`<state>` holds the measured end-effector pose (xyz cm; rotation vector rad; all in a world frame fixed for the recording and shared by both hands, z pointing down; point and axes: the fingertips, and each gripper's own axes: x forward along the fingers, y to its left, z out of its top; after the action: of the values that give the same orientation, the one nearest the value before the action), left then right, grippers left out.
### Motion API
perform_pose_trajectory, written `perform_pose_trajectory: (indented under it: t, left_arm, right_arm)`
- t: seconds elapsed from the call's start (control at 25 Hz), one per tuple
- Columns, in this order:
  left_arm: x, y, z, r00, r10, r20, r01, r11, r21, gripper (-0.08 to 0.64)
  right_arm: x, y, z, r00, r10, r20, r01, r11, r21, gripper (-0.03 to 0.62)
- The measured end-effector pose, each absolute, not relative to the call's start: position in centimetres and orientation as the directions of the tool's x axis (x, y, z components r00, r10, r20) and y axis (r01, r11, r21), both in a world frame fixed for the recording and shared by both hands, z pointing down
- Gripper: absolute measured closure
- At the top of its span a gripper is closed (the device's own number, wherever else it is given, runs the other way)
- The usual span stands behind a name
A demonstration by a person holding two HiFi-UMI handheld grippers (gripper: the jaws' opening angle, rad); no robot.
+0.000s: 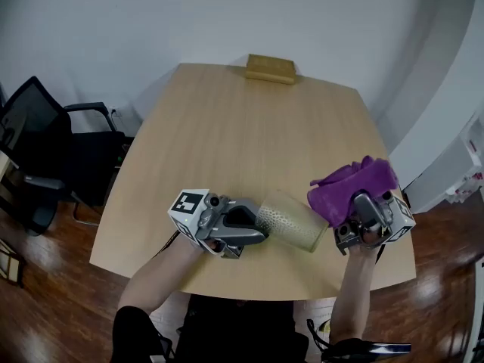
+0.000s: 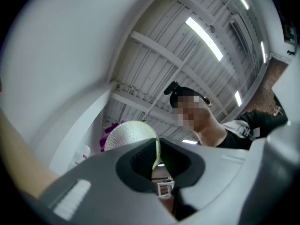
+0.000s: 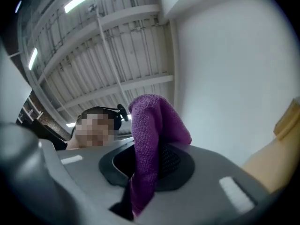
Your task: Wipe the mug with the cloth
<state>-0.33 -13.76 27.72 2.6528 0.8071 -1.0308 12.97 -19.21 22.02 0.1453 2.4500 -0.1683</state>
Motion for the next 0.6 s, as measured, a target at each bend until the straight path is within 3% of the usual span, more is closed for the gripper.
perform_pose_trajectory:
  t: [0.2,0.28,0.44,0.52,0.6]
  left_arm:
    - [0.1,-12.5,28.9,0.626,0.473,-0.620,0.588,-0.809,-0.023,0.515]
    - [0.3,-12.2,29.8,0.630,0.505,-0.589,0.609,-0.793,-0.028,0.514]
    - [1.6,-11.2,29.7,0.642,0.519,-0.564,0.613,-0.790,-0.029,0.507]
    - [1.3,-11.3,29.5,0.641,0.507,-0.576,0.602,-0.798,-0.033,0.515]
    - [0.4,-12.3,28.8,0.637,0.481,-0.603,0.579,-0.815,-0.038,0.515]
  right_arm:
    - [6.6,-16.7,23.7,-0.882,0.189,-0.432,0.257,0.961,-0.103,0.534]
    - [4.6,-18.3,25.1,-0.912,0.156,-0.379,0.235,0.957,-0.173,0.534]
    - [2.1,-22.5,28.8,-0.972,-0.010,-0.235,0.067,0.946,-0.316,0.534]
    - [3.5,-23.4,28.8,-0.959,-0.081,-0.270,0.015,0.942,-0.335,0.534]
    - [6.4,-23.0,26.4,-0.911,-0.085,-0.403,0.045,0.952,-0.303,0.534]
